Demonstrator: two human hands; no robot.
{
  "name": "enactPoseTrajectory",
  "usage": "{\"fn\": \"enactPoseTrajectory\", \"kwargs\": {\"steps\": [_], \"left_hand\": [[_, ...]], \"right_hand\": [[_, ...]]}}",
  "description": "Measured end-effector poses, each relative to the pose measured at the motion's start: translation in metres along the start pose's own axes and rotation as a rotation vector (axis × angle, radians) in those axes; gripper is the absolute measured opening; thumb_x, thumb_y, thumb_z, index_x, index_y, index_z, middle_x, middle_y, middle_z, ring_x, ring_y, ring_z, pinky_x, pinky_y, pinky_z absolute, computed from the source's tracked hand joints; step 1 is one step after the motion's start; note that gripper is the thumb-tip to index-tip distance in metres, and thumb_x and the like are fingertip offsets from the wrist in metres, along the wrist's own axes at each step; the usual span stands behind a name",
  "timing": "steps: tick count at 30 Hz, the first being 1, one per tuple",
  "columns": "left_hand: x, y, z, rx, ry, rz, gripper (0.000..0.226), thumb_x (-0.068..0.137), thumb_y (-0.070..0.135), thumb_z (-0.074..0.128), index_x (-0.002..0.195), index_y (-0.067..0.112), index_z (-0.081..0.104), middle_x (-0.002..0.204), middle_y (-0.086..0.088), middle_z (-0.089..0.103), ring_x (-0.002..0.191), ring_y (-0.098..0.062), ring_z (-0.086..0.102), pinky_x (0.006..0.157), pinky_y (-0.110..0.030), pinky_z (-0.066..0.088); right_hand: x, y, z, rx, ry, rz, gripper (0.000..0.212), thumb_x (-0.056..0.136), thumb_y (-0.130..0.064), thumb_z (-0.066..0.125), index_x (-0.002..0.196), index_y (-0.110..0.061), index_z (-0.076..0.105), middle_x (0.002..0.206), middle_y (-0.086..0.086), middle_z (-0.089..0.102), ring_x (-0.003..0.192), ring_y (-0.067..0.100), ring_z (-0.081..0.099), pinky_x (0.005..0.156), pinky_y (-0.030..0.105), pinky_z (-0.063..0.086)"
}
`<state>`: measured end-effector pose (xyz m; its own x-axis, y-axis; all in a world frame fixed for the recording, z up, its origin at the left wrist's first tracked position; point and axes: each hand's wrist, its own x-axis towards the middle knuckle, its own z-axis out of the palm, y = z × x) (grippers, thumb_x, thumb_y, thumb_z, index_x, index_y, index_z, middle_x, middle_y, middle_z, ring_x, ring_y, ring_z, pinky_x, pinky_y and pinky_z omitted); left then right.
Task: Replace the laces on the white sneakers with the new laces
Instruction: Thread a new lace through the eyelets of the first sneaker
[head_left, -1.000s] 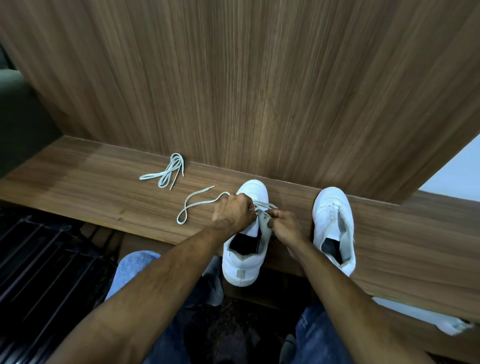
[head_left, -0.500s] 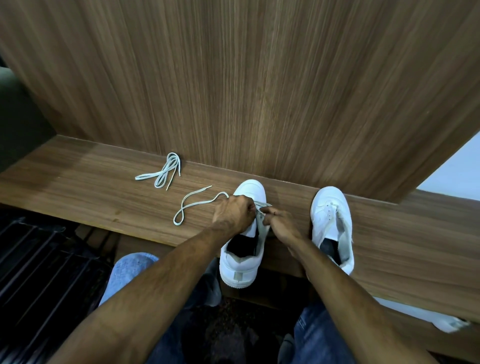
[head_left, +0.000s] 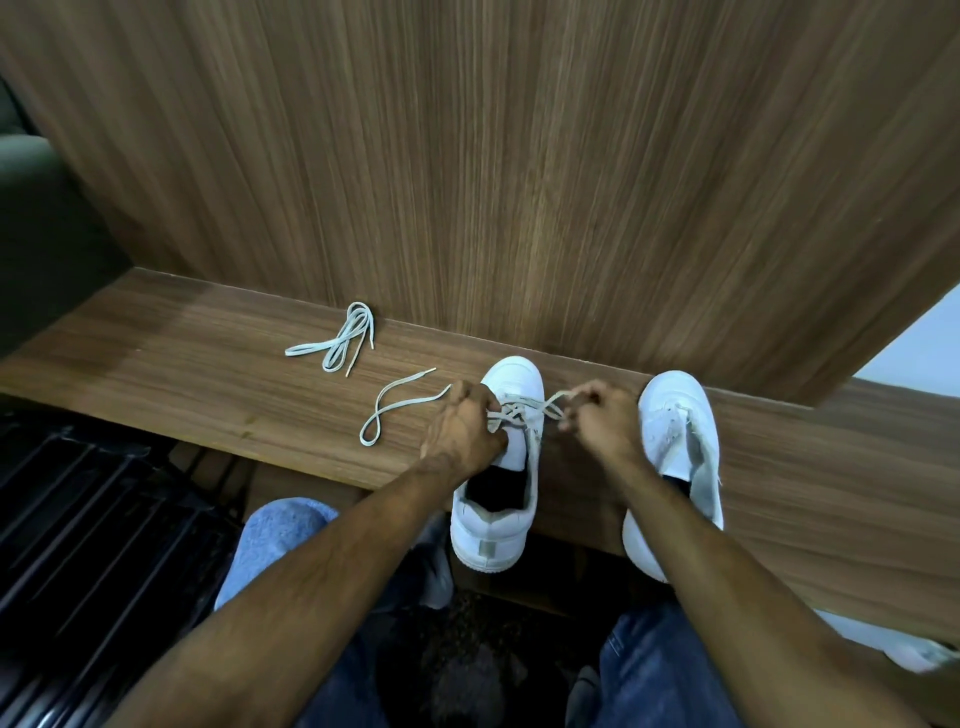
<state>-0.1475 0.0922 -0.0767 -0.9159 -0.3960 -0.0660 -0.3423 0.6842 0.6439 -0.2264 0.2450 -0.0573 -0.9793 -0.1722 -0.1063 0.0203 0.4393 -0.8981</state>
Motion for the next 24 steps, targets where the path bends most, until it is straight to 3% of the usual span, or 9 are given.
{"fn": "enactPoseTrajectory", "kwargs": {"steps": [3, 6, 9, 11, 14, 17, 20, 24], "left_hand": [[-0.005, -0.004, -0.005, -0.063, 0.017, -0.079, 0.028, 0.076, 0.029, 0.067, 0.093, 0.036, 0.045, 0.099, 0.003, 0.062, 0.092, -0.029, 0.063, 0.081, -0.041, 0.052], [-0.007, 0.002, -0.009, 0.023, 0.034, -0.091, 0.011, 0.078, 0.031, 0.064, 0.086, 0.033, 0.058, 0.100, -0.003, 0.064, 0.094, -0.030, 0.063, 0.078, -0.035, 0.050], [-0.005, 0.007, -0.010, 0.128, 0.042, -0.109, 0.014, 0.080, 0.034, 0.064, 0.092, 0.027, 0.068, 0.107, -0.008, 0.058, 0.099, -0.033, 0.061, 0.075, -0.033, 0.043], [-0.005, 0.009, -0.011, 0.158, 0.037, -0.121, 0.019, 0.081, 0.035, 0.063, 0.097, 0.027, 0.070, 0.109, -0.009, 0.059, 0.103, -0.033, 0.060, 0.080, -0.035, 0.045], [-0.005, 0.011, -0.013, 0.179, 0.033, -0.135, 0.020, 0.082, 0.035, 0.063, 0.099, 0.026, 0.070, 0.109, -0.008, 0.064, 0.105, -0.032, 0.061, 0.082, -0.034, 0.046], [-0.004, 0.012, -0.014, 0.176, 0.029, -0.158, 0.020, 0.081, 0.034, 0.063, 0.098, 0.026, 0.070, 0.108, -0.007, 0.066, 0.105, -0.031, 0.061, 0.083, -0.034, 0.047], [-0.004, 0.011, -0.016, 0.166, 0.017, -0.164, 0.019, 0.082, 0.034, 0.063, 0.097, 0.025, 0.070, 0.108, -0.007, 0.067, 0.105, -0.031, 0.061, 0.083, -0.033, 0.046], [-0.003, 0.010, -0.015, 0.167, 0.012, -0.157, 0.019, 0.082, 0.034, 0.063, 0.096, 0.023, 0.071, 0.105, -0.007, 0.068, 0.103, -0.031, 0.062, 0.080, -0.032, 0.047]], "right_hand": [[0.013, 0.003, -0.034, 0.281, 0.253, -0.003, 0.021, 0.081, -0.020, 0.049, 0.067, -0.028, 0.062, 0.058, -0.005, 0.064, 0.065, 0.022, 0.069, 0.086, 0.056, 0.053], [0.011, -0.003, -0.059, 0.194, 0.386, -0.068, 0.015, 0.073, -0.034, 0.051, 0.069, -0.032, 0.065, 0.061, -0.005, 0.067, 0.078, 0.027, 0.069, 0.087, 0.052, 0.052], [-0.004, -0.002, -0.051, -0.172, 0.246, -0.067, 0.018, 0.083, -0.013, 0.055, 0.090, -0.023, 0.069, 0.095, 0.000, 0.069, 0.096, 0.025, 0.065, 0.087, 0.037, 0.051], [-0.009, 0.010, -0.036, -0.403, 0.139, -0.161, 0.026, 0.084, -0.010, 0.057, 0.105, -0.019, 0.069, 0.114, 0.004, 0.064, 0.107, 0.026, 0.061, 0.091, 0.037, 0.049], [-0.017, 0.016, -0.006, -0.558, -0.085, -0.287, 0.026, 0.088, -0.017, 0.059, 0.113, -0.021, 0.067, 0.120, 0.005, 0.057, 0.107, 0.028, 0.060, 0.085, 0.030, 0.046], [-0.019, 0.017, 0.019, -0.599, -0.203, -0.326, 0.025, 0.089, -0.015, 0.054, 0.108, -0.017, 0.070, 0.113, 0.006, 0.064, 0.104, 0.028, 0.061, 0.083, 0.029, 0.044], [-0.015, 0.015, 0.025, -0.479, -0.154, -0.217, 0.017, 0.088, -0.015, 0.054, 0.088, -0.018, 0.071, 0.094, 0.005, 0.072, 0.091, 0.026, 0.066, 0.080, 0.034, 0.051], [-0.011, -0.001, 0.008, 0.067, -0.090, -0.082, 0.014, 0.091, -0.009, 0.061, 0.081, -0.014, 0.070, 0.079, 0.000, 0.069, 0.073, 0.011, 0.060, 0.070, 0.017, 0.045]]}}
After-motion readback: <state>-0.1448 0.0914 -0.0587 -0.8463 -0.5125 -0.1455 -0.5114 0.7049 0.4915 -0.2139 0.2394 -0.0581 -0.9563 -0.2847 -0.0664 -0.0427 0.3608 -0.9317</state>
